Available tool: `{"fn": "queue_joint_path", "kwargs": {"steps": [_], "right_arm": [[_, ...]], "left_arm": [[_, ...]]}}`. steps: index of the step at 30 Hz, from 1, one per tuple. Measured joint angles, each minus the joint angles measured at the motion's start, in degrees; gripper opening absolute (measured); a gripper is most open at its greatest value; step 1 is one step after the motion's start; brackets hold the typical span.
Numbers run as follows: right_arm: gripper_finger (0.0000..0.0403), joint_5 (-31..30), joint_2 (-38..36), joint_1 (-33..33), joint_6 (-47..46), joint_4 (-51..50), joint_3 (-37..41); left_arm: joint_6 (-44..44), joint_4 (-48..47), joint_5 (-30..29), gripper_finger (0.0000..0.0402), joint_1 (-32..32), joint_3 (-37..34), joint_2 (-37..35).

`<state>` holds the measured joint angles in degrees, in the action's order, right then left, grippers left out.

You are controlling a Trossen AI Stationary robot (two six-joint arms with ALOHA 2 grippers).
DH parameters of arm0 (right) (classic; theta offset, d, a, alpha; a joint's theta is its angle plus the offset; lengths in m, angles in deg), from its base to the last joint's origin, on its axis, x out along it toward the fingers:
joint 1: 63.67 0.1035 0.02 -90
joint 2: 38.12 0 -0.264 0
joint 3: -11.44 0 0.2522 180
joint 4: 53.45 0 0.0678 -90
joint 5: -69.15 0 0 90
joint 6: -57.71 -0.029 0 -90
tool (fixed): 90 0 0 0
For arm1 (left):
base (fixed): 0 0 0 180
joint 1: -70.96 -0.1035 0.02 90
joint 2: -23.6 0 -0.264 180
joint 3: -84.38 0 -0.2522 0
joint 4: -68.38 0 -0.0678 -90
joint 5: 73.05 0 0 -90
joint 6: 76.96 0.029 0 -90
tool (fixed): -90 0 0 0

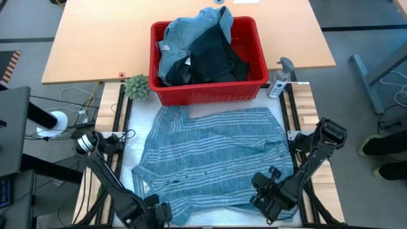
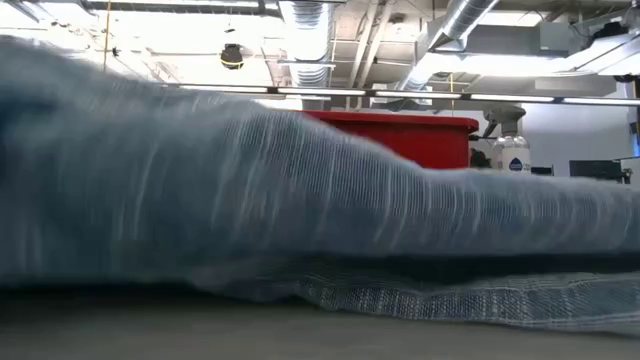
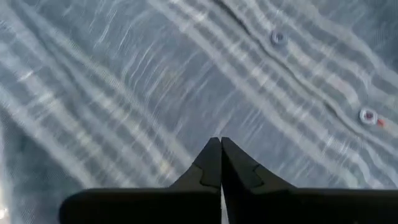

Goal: Fold Laundry from Bin
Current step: Fold the blue polo shirt

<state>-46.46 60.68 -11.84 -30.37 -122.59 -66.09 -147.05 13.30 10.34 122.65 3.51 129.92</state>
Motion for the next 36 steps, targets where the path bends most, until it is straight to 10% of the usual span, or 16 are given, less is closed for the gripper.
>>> {"fn": "queue_joint_path", "kwargs": {"steps": [17, 26, 36], "right_arm": [[0.0022, 0.9, -0.1, -6.4, 1.9, 17.5, 11.5], [0.002, 1.4, -0.1, -6.1, 2.5, 18.5, 11.6], [0.0022, 1.9, -0.1, -5.4, 1.2, 18.1, 11.6]], "left_arm": [[9.3, 6.0, -9.0, 0.0, -5.7, 0.1, -22.1], [7.2, 7.0, -14.1, 0.0, -5.7, -3.2, -21.8], [-4.2, 40.4, -11.5, 0.0, -2.0, -19.1, -21.9]]}}
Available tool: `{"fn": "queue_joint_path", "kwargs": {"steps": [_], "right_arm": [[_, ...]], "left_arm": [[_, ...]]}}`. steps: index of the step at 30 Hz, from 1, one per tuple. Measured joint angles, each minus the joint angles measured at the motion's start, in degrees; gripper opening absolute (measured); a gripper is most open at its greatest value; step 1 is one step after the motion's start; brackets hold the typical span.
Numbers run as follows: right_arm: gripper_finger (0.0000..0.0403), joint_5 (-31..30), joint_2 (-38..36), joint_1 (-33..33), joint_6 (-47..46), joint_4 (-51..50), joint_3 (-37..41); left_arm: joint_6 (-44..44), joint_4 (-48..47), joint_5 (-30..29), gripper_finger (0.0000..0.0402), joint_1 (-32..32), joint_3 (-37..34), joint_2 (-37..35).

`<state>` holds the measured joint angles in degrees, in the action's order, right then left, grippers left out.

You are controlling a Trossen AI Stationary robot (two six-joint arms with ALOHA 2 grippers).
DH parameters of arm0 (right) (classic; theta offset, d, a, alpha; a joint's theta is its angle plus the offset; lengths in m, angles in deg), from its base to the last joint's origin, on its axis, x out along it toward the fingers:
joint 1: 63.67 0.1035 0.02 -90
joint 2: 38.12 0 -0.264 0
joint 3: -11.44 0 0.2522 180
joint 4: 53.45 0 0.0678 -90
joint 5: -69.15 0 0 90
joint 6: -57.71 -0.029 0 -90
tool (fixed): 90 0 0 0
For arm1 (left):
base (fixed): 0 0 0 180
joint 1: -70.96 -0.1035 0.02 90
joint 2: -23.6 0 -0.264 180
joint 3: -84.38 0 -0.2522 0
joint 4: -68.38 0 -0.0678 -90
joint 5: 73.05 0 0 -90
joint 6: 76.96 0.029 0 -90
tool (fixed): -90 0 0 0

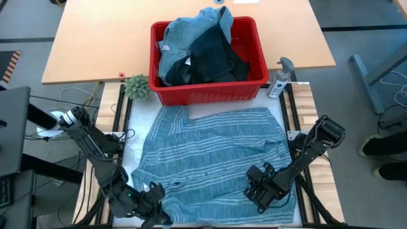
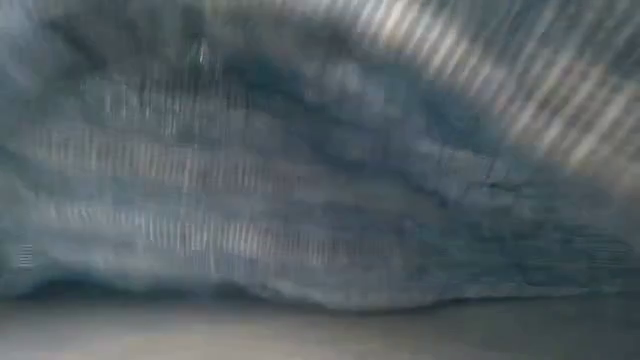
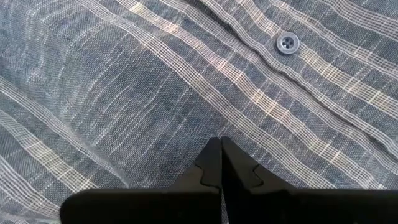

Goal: Fold Laundry from Bin
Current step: Fold the blue polo shirt

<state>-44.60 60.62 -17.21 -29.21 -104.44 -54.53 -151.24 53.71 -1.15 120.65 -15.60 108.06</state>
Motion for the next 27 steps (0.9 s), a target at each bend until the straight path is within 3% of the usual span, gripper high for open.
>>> {"fn": "queue_joint_path", "kwargs": {"steps": [4, 12, 20, 22, 27], "right_arm": [[0.0023, 0.0, 0.0, -0.2, 0.0, 0.0, 0.0], [0.0024, 0.1, 0.0, -0.4, 0.0, 0.0, 0.0], [0.0029, 0.1, 0.0, -0.4, 0.4, -0.2, 0.0], [0.0029, 0.0, 0.0, -0.4, 0.4, -0.1, 0.0], [0.0022, 0.0, 0.0, -0.4, 0.4, -0.1, 0.0]], "left_arm": [[-3.6, 3.2, 2.8, 0.0011, 1.5, -2.6, 0.0], [-6.7, -7.5, 3.3, 0.0096, 5.1, -2.7, 0.0], [-15.3, -14.4, 9.4, 0.0161, 6.8, -2.7, 0.0], [-19.1, -21.2, 5.9, 0.0163, 7.1, -2.7, 0.0], [-24.4, -33.9, -10.6, 0.0136, 7.0, -2.7, 0.0]]}}
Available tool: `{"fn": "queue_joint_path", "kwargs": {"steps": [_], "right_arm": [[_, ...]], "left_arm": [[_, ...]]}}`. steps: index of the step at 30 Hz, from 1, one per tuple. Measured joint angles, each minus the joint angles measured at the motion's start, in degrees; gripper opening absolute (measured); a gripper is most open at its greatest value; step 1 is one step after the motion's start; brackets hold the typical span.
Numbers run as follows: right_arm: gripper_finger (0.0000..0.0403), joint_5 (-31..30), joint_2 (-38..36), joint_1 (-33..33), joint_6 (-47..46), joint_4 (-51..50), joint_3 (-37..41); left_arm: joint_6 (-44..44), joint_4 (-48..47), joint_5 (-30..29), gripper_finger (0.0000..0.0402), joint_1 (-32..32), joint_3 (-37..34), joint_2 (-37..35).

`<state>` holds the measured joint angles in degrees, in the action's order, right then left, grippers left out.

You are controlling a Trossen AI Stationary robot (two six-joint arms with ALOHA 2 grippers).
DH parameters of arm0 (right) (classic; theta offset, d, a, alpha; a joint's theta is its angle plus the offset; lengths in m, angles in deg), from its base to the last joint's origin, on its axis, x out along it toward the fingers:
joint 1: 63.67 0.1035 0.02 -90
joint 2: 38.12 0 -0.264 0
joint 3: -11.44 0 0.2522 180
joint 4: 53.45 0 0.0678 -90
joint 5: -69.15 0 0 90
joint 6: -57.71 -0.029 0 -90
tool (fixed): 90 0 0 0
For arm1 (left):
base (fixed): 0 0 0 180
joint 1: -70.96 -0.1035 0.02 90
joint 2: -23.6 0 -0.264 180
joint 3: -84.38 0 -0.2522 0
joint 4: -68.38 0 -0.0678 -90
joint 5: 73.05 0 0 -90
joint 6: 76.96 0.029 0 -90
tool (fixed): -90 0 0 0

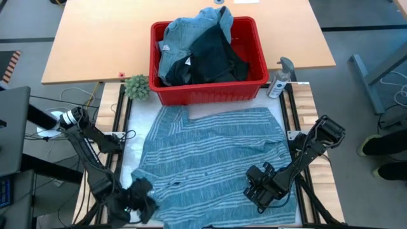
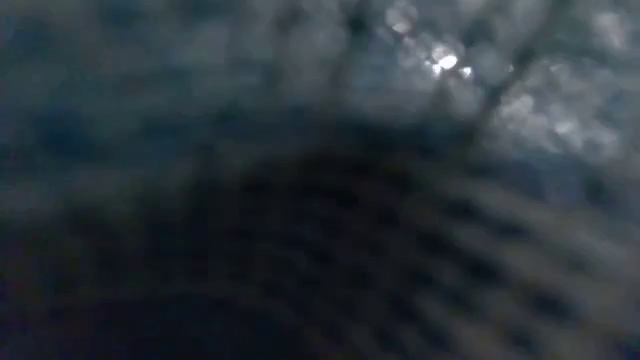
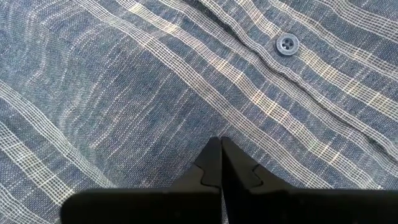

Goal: Fold Laundry from Bin
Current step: Fold the blue polo shirt

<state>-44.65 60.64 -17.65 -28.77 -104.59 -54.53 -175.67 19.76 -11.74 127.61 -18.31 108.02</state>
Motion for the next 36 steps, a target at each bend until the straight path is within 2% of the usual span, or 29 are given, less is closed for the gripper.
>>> {"fn": "queue_joint_path", "kwargs": {"steps": [3, 6, 7, 18, 23, 27, 30, 36], "right_arm": [[0.0023, 0.0, 0.0, 0.0, 0.0, 0.0, 0.0], [0.0028, -0.1, 0.0, 0.0, 0.0, -0.1, 0.0], [0.0028, -0.1, 0.0, 0.0, 0.0, -0.1, 0.0], [0.0027, -0.2, 0.0, 0.0, 0.0, -0.2, 0.0], [0.0025, -0.2, 0.0, 0.0, 0.0, -0.2, 0.0], [0.0021, -0.2, 0.0, 0.0, 0.0, -0.2, 0.0], [0.0026, -0.2, 0.0, -0.3, 0.0, -0.3, 0.0], [0.0026, -0.2, 0.0, -2.1, 0.0, -0.9, 0.0]], "left_arm": [[-1.2, -7.3, -0.5, 0.0084, -1.1, 0.0, 0.3], [-0.8, -9.2, 0.0, 0.002, -1.8, 0.0, 2.2], [-0.7, -9.2, 0.3, 0.0011, -1.8, 0.0, 2.9], [-4.5, -8.5, 11.9, 0.0, -3.5, 0.0, 15.5], [-2.5, -6.9, 16.4, 0.0, -5.0, 0.0, 19.5], [-2.1, -12.0, 20.6, 0.0, -7.1, 0.3, 20.3], [0.2, -17.5, 20.8, 0.0, -8.7, 0.1, 20.1], [7.2, -22.6, 21.5, 0.0, -11.6, 0.0, 20.1]]}}
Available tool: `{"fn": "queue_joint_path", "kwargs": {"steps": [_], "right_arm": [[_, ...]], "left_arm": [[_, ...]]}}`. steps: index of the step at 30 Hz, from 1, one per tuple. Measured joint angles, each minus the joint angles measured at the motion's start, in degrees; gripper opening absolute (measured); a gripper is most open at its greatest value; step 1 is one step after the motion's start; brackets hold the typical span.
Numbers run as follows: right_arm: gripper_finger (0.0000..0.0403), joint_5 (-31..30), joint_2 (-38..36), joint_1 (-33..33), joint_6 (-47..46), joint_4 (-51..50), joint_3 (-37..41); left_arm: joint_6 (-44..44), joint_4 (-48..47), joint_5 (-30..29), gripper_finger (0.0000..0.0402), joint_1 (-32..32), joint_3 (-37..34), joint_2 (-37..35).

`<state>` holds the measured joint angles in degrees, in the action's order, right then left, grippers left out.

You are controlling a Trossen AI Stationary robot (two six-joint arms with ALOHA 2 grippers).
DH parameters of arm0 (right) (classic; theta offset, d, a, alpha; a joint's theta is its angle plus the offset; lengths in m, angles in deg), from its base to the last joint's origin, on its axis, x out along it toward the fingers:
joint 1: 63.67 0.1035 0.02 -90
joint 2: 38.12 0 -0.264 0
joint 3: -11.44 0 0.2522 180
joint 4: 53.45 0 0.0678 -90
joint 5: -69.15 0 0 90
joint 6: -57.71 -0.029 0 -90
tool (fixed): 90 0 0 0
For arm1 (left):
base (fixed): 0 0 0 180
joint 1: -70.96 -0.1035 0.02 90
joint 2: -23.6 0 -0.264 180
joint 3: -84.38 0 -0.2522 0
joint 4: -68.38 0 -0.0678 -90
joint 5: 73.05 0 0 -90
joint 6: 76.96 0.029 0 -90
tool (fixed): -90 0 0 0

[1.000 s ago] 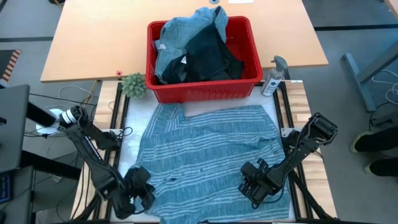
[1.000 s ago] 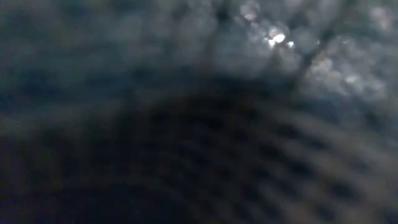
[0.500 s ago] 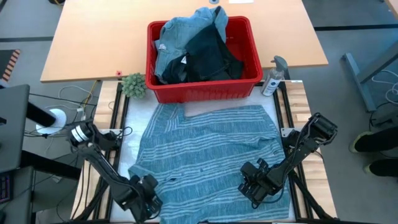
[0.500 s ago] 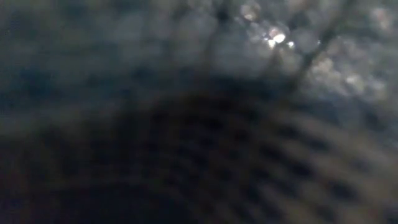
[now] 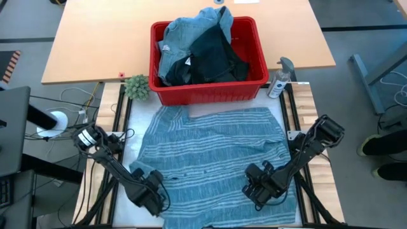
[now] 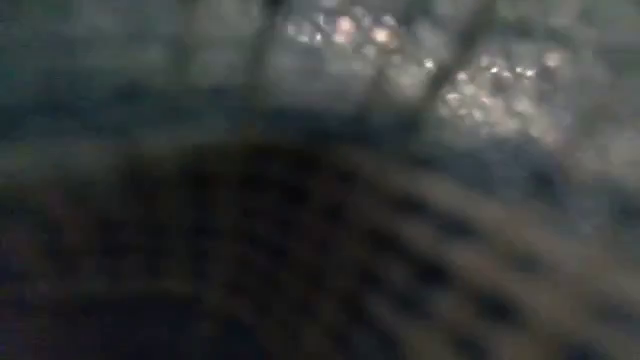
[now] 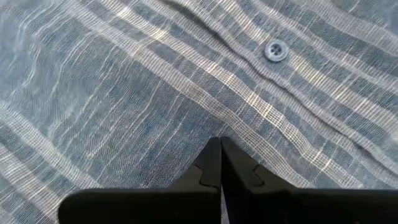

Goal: Fold Laundry from Bin
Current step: Fold the blue polo shirt

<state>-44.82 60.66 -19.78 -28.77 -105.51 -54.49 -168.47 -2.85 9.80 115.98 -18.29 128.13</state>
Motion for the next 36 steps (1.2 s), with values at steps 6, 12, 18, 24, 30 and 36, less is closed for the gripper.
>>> {"fn": "queue_joint_path", "kwargs": {"steps": [6, 12, 18, 24, 30, 36], "right_arm": [[0.0026, 0.0, 0.0, -3.8, 4.9, -1.1, 0.0], [0.0028, 0.1, -0.1, -8.9, 11.6, -1.2, -0.1], [0.0023, 0.3, -0.4, -11.9, 20.7, -1.9, -2.1], [0.0027, 0.2, -0.5, -12.6, 22.5, -1.6, -3.2], [0.0025, 0.2, -0.6, -12.4, 22.5, -1.5, -3.2], [0.0027, 0.0, -0.6, -12.4, 22.5, -1.5, -3.2]], "left_arm": [[2.6, -11.5, -0.2, 0.0, -1.4, -0.2, 0.0], [0.6, -8.6, 0.9, 0.0, -2.0, -4.1, -3.1], [-9.5, -9.7, -7.9, 0.0, -0.1, -1.9, -15.4], [-18.8, 0.0, -12.5, 0.0, 6.7, -0.9, -23.8], [-26.8, 5.9, -4.7, 0.0, 14.3, -1.0, -17.3], [-34.2, 6.1, -11.3, 0.0, 15.7, -1.0, -11.7]]}}
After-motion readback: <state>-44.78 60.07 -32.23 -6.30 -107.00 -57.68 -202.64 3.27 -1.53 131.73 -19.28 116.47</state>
